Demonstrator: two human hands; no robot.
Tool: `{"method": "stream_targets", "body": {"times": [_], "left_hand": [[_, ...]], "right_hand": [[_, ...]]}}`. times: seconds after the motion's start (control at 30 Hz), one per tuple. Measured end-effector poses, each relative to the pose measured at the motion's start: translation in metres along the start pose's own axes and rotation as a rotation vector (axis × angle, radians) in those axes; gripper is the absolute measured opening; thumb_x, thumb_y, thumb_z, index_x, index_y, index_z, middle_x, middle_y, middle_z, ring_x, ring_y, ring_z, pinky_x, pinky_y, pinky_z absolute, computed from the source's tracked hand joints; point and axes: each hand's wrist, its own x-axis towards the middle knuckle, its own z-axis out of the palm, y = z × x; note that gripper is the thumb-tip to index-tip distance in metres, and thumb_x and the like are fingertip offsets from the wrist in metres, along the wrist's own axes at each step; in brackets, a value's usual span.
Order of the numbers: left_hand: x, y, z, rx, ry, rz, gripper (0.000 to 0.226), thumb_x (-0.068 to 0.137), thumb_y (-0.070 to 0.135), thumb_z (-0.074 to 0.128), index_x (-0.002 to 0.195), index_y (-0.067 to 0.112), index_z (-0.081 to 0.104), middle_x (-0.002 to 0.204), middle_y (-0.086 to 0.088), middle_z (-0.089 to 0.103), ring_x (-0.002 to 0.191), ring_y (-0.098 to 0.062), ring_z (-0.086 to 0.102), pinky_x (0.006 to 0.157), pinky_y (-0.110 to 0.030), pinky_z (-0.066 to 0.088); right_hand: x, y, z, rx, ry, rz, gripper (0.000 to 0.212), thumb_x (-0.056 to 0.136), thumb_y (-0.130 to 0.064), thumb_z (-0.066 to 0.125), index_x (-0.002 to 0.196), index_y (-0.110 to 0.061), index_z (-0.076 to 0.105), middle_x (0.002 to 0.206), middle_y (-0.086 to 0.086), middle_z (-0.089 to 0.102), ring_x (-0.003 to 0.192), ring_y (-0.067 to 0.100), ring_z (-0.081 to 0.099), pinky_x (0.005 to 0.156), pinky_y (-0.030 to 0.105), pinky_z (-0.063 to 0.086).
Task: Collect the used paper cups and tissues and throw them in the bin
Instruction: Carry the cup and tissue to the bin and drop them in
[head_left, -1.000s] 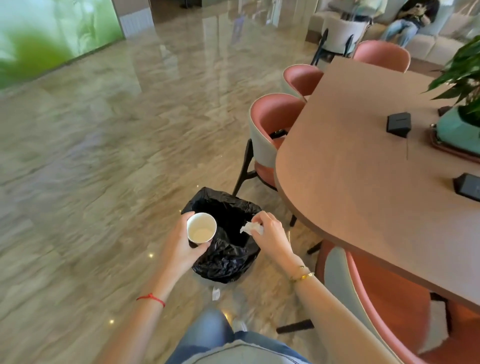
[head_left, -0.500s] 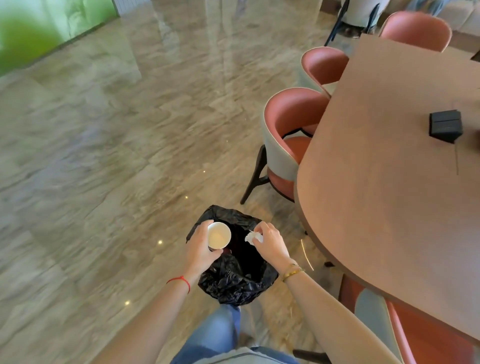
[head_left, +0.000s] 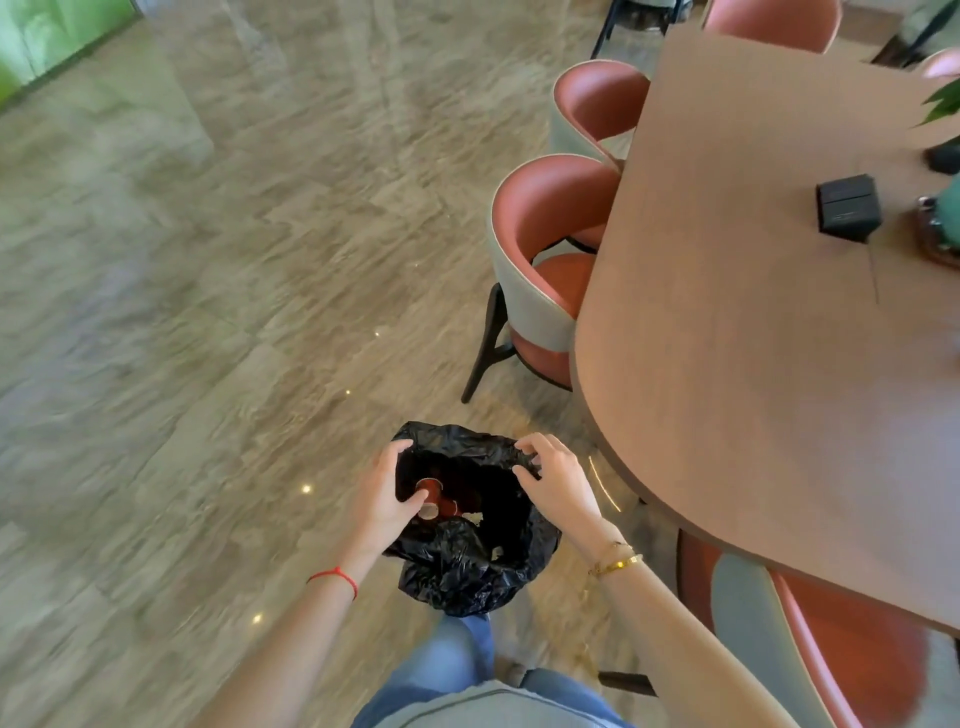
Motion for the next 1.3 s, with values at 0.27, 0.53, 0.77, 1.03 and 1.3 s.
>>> {"method": "stream_targets", "body": {"times": [0.27, 0.53, 0.77, 1.03, 1.3], "left_hand": [[-0.024, 0.037, -0.011, 0.147, 0.013, 0.241, 0.042, 0.087, 0.028, 0.068, 0.127, 0.024, 0.055, 0.125, 0.007, 0.061, 0.097, -0.015, 0.062, 0.078, -0.019, 0.044], [-0.049, 0.098, 0.008, 0.234, -0.106, 0.512, 0.040, 0.088, 0.031, 0.065, 0.127, 0.027, 0.055, 0.129, 0.009, 0.057, 0.113, -0.013, 0.057, 0.087, -0.028, 0.049], [-0.097, 0.173, 0.065, 0.196, -0.310, 0.743, 0.040, 0.091, 0.028, 0.062, 0.130, 0.025, 0.054, 0.130, 0.010, 0.054, 0.122, -0.008, 0.047, 0.100, -0.022, 0.038], [-0.225, 0.261, 0.165, 0.175, -0.552, 1.024, 0.040, 0.089, 0.027, 0.065, 0.128, 0.027, 0.055, 0.127, 0.011, 0.056, 0.119, -0.008, 0.049, 0.099, -0.023, 0.037], [-0.382, 0.332, 0.274, 0.098, -0.859, 1.278, 0.041, 0.084, 0.016, 0.071, 0.122, 0.019, 0.059, 0.115, 0.009, 0.059, 0.110, -0.011, 0.055, 0.097, -0.023, 0.039]], "right_hand": [[-0.069, 0.002, -0.047, -0.013, 0.246, 0.036, 0.030, 0.091, -0.029, 0.059, 0.121, -0.028, 0.055, 0.120, -0.008, 0.057, 0.111, 0.012, 0.049, 0.087, 0.022, 0.042], [-0.176, 0.036, -0.085, 0.005, 0.485, 0.186, 0.033, 0.091, -0.028, 0.061, 0.123, -0.025, 0.057, 0.117, -0.008, 0.058, 0.109, 0.011, 0.050, 0.090, 0.027, 0.047], [-0.304, 0.080, -0.097, 0.068, 0.711, 0.408, 0.035, 0.089, -0.018, 0.064, 0.123, -0.020, 0.057, 0.125, -0.003, 0.057, 0.115, 0.014, 0.047, 0.089, 0.025, 0.041], [-0.503, 0.124, -0.094, 0.075, 0.951, 0.687, 0.036, 0.084, -0.017, 0.070, 0.119, -0.019, 0.060, 0.113, -0.005, 0.061, 0.105, 0.014, 0.051, 0.089, 0.021, 0.041], [-0.696, 0.150, -0.067, 0.081, 1.166, 1.022, 0.034, 0.082, -0.018, 0.073, 0.115, -0.020, 0.062, 0.112, -0.005, 0.061, 0.106, 0.015, 0.055, 0.092, 0.029, 0.047]]}}
